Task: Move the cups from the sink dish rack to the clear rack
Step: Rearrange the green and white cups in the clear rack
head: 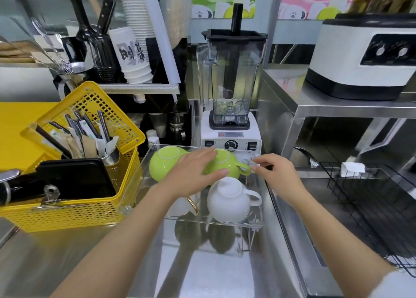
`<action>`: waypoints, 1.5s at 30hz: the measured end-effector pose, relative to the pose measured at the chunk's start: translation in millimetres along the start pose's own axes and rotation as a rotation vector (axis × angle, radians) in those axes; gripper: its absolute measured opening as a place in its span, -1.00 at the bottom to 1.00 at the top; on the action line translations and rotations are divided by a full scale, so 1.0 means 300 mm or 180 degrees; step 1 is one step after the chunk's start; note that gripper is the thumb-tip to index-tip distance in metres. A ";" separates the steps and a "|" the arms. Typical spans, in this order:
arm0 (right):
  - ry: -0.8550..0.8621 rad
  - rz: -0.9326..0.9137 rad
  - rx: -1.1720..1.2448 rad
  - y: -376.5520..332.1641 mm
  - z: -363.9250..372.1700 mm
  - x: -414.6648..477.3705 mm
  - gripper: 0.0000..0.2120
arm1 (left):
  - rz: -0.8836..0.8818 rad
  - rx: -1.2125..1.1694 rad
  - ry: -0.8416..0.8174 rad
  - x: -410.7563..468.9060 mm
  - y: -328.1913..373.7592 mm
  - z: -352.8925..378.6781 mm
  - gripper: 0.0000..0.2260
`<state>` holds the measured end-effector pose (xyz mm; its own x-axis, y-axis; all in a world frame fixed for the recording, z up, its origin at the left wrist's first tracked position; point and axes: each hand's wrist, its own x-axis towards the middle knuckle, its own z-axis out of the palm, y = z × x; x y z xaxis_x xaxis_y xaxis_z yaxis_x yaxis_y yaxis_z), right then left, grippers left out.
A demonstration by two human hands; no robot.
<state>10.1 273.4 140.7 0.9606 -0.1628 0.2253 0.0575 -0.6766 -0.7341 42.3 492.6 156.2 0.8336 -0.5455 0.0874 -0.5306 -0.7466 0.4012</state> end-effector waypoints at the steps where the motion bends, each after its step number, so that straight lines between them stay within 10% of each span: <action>1: 0.0017 0.0049 -0.0096 0.006 0.012 0.011 -0.77 | -0.0030 0.0085 -0.0100 0.011 -0.005 0.008 -0.28; 17: 0.0108 0.0032 -0.1025 0.043 0.078 0.081 -0.84 | -0.0015 0.0324 -0.0171 0.025 -0.016 0.028 -0.32; 27: 0.0739 -0.0661 -0.0146 -0.129 0.057 0.001 -0.88 | -0.0214 -0.1043 0.0339 -0.105 -0.103 -0.090 -0.60; 34: -0.0480 -0.1982 -0.1085 -0.285 0.163 -0.132 -0.67 | -0.0392 -0.0645 -0.0276 -0.207 -0.210 -0.107 -0.39; 45: -0.1146 -0.1903 -0.2239 -0.280 0.240 -0.127 -0.75 | -0.0482 -0.0679 -0.0075 -0.259 -0.211 -0.051 -0.32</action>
<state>-11.7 388.3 147.7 0.8582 0.4935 0.1411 0.4972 -0.8676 0.0109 13.4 588.1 137.8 0.8959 -0.4441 -0.0085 -0.3536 -0.7247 0.5914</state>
